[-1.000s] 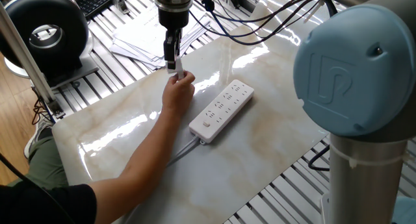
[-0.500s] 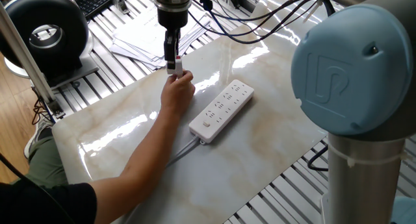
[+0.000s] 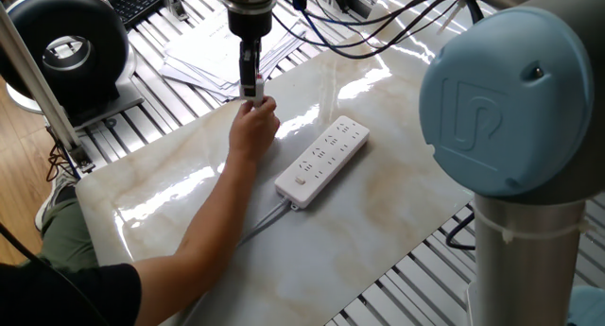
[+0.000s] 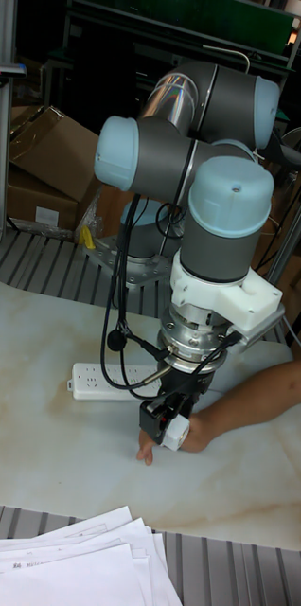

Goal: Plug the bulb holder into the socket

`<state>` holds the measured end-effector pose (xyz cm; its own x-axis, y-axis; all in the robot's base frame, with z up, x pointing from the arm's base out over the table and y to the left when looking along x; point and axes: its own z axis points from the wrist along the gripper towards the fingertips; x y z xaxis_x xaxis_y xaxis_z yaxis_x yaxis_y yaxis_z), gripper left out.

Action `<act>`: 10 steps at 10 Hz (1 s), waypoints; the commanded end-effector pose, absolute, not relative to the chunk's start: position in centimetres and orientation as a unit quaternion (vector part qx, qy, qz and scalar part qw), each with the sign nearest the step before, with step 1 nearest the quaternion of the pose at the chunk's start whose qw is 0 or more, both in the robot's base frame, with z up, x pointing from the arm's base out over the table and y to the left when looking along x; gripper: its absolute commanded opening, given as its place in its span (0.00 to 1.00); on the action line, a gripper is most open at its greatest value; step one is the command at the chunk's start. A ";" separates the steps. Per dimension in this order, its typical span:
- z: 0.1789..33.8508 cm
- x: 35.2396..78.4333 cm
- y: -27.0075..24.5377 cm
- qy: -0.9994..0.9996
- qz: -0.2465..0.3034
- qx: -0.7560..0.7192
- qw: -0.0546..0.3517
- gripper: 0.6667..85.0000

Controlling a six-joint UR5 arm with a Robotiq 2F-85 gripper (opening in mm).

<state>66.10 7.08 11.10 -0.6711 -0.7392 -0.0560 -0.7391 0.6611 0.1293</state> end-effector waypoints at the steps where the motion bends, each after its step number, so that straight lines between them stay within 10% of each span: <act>1: 11.1 65.5 7.8 -0.906 -0.091 0.412 0.006 0.69; 7: 10.6 65.4 7.2 -0.902 -0.082 0.424 0.002 0.51; 10: 10.6 65.6 6.4 -0.913 -0.066 0.403 0.003 0.01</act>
